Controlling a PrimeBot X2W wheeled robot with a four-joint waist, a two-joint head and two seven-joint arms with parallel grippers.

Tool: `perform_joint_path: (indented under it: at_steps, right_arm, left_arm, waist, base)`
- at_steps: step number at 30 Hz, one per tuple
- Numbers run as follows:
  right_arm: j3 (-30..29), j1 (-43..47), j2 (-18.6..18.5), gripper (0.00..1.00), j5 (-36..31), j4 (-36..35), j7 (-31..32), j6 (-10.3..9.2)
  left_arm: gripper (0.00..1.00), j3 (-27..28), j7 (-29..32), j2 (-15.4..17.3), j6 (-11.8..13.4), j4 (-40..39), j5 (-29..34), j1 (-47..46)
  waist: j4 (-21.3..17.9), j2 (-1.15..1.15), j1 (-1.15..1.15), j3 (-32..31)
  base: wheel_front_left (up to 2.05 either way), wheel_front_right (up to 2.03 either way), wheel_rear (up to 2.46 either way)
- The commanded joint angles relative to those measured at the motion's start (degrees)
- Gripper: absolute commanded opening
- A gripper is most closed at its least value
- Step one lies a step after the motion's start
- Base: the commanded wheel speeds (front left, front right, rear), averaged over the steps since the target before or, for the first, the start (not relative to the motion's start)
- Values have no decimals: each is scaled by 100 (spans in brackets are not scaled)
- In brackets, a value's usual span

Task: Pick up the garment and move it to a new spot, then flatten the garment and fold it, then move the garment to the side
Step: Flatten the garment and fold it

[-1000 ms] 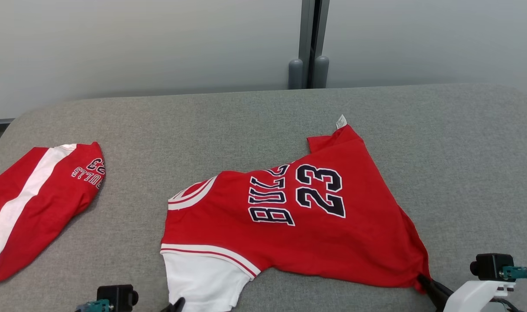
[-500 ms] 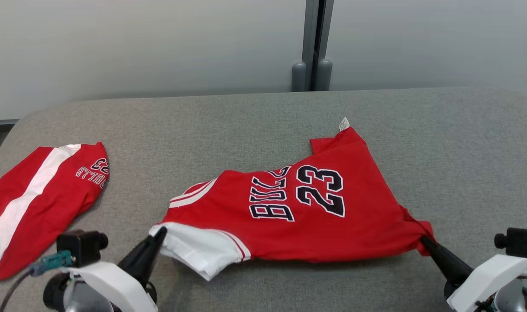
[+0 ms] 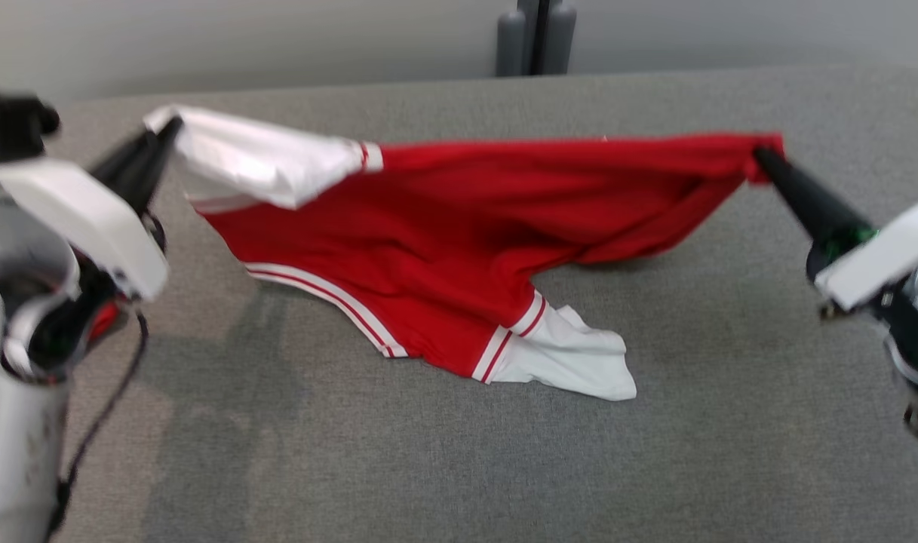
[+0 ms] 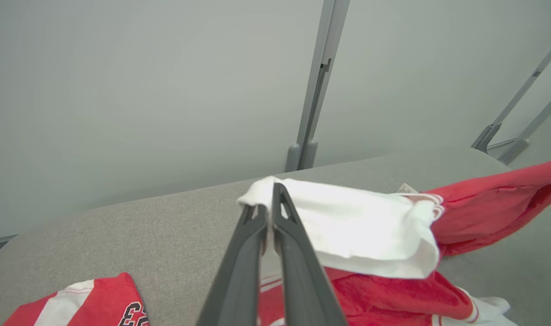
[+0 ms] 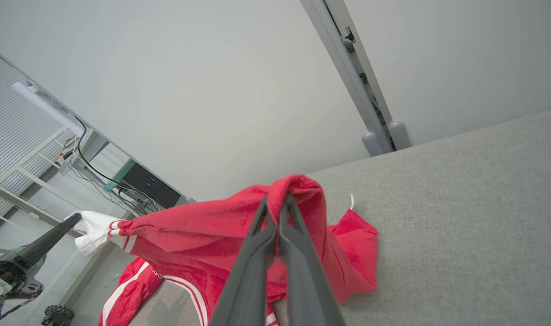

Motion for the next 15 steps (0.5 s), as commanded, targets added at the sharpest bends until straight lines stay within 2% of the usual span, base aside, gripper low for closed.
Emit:
perform_joint_path:
  at_steps: [1, 6, 15]
  right_arm:
    - [19, -358, -89, 0, 57, 94, 76, 4]
    - [244, -1897, -267, 0, 296, 526, 401, 4]
    - [462, -4312, -315, 0, 149, 1506, -67, 4]
  left_arm:
    - [0, -34, 13, 58, -18, 143, 1, -364]
    - [0, -294, 37, 271, -19, 840, 76, -1854]
    - [0, -707, -610, 259, -23, 2209, 8, -4390]
  waist:
    - [-82, 0, 0, 393]
    - [-130, 0, 0, 1009]
    - [-82, 0, 0, 1809]
  base:
    - [0, 0, 0]
    - [0, 0, 0]
    - [0, 0, 0]
